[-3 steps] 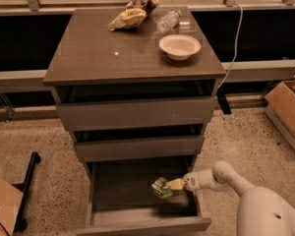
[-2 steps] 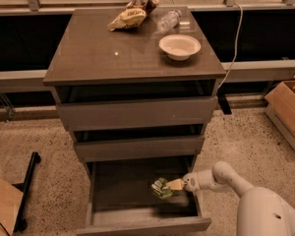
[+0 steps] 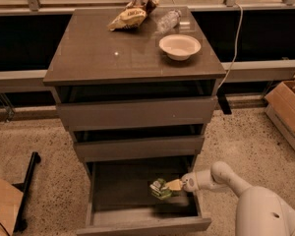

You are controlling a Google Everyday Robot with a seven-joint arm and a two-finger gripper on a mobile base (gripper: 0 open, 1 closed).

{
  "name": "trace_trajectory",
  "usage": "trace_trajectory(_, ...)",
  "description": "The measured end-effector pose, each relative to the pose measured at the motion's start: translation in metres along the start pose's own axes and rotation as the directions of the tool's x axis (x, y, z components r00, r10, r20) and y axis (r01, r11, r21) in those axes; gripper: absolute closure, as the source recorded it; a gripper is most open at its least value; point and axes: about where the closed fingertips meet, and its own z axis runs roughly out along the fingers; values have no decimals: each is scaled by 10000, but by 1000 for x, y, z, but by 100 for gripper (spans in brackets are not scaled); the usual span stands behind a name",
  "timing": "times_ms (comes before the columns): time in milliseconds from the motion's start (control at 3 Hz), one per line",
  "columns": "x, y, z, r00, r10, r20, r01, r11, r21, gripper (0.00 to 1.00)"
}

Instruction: Place green jalapeno chip bag into bottom drawer

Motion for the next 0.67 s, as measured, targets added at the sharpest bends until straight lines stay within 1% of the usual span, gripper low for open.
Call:
trace_trajectory(333, 1, 1, 3, 10000, 9, -30, -10, 10000, -39, 16)
trace_trajectory(667, 2, 1, 6, 10000, 19, -60, -19, 10000, -78, 0)
